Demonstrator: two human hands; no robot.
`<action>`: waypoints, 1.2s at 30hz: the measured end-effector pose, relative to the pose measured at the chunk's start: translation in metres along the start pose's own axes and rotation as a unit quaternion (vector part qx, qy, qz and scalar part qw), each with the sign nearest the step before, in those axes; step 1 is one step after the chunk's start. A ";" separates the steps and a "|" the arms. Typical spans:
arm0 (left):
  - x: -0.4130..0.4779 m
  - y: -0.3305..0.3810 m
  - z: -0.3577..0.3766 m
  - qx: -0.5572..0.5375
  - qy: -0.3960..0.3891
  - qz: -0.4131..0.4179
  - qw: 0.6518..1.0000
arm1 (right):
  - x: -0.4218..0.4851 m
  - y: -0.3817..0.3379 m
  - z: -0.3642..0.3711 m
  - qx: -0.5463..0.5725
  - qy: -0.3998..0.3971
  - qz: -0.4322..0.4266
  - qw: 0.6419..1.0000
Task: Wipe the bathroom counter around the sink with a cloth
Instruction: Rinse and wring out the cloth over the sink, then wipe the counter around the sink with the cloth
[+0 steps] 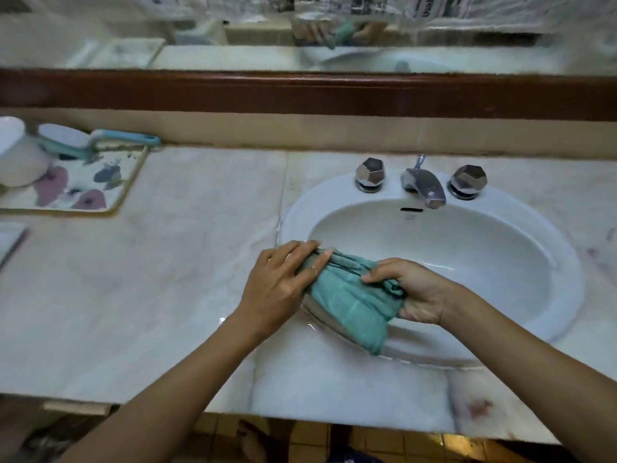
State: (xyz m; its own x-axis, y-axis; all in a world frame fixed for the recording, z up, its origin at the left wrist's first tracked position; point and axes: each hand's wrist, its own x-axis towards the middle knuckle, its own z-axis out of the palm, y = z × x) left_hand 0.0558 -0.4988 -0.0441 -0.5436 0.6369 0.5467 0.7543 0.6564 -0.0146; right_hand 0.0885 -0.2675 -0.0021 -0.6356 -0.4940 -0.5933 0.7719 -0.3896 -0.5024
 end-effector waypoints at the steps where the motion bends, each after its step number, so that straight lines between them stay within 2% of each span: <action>1: -0.021 -0.009 -0.005 -0.010 -0.022 -0.050 0.998 | 0.010 0.004 0.018 -0.059 0.045 -0.021 0.997; 2: -0.041 -0.015 -0.009 -0.027 -0.058 -0.108 0.992 | 0.018 0.008 0.034 -0.139 0.096 -0.053 0.984; 3: -0.062 -0.021 -0.017 -0.039 -0.107 -0.181 0.977 | 0.029 0.014 0.051 -0.238 0.147 -0.090 0.956; 4: -0.081 -0.029 -0.024 -0.042 -0.156 -0.263 0.951 | 0.040 0.020 0.070 -0.340 0.195 -0.135 0.910; 6: -0.117 -0.045 -0.039 -0.041 -0.215 -0.414 0.884 | 0.064 0.039 0.106 -0.500 0.255 -0.222 0.797; 7: -0.132 -0.051 -0.045 -0.042 -0.220 -0.456 0.861 | 0.074 0.051 0.121 -0.547 0.260 -0.261 0.752; 9: -0.159 -0.070 -0.059 -0.043 -0.202 -0.492 0.846 | 0.104 0.079 0.141 -0.668 0.212 -0.289 0.652; 11: -0.179 -0.093 -0.073 -0.072 -0.159 -0.528 0.831 | 0.135 0.108 0.147 -0.778 0.142 -0.209 0.575; 12: -0.187 -0.104 -0.079 -0.081 -0.133 -0.542 0.826 | 0.144 0.118 0.149 -0.804 0.121 -0.149 0.563; 13: -0.195 -0.116 -0.085 -0.077 -0.110 -0.547 0.826 | 0.154 0.129 0.151 -0.812 0.112 -0.125 0.559; 15: -0.211 -0.140 -0.094 -0.041 -0.088 -0.536 0.839 | 0.164 0.142 0.155 -0.817 0.125 -0.168 0.537; 19: -0.251 -0.188 -0.095 0.001 -0.124 -0.526 0.842 | 0.189 0.146 0.144 -0.860 0.126 -0.176 0.462; 22: -0.268 -0.198 -0.088 0.025 -0.135 -0.503 0.854 | 0.210 0.125 0.129 -0.870 0.138 -0.181 0.438; 27: -0.270 -0.197 -0.078 0.068 -0.109 -0.486 0.864 | 0.294 0.036 0.127 -0.841 0.261 -0.153 0.448; 31: -0.271 -0.197 -0.076 0.084 -0.108 -0.481 0.866 | 0.376 -0.022 0.159 -0.792 0.322 -0.131 0.501; 34: -0.270 -0.196 -0.077 0.090 -0.114 -0.483 0.863 | 0.402 -0.007 0.196 -0.787 0.314 -0.132 0.515; 36: -0.269 -0.196 -0.077 0.091 -0.110 -0.484 0.864 | 0.389 0.042 0.216 -0.814 0.276 -0.159 0.485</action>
State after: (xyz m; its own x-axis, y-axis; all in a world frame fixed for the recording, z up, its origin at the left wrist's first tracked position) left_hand 0.0830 -0.8298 -0.1241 -0.9590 -0.1963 0.2043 -0.1512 0.9644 0.2169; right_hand -0.1231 -0.6436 -0.1182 -0.9726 -0.1523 -0.1758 -0.1187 0.9750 -0.1879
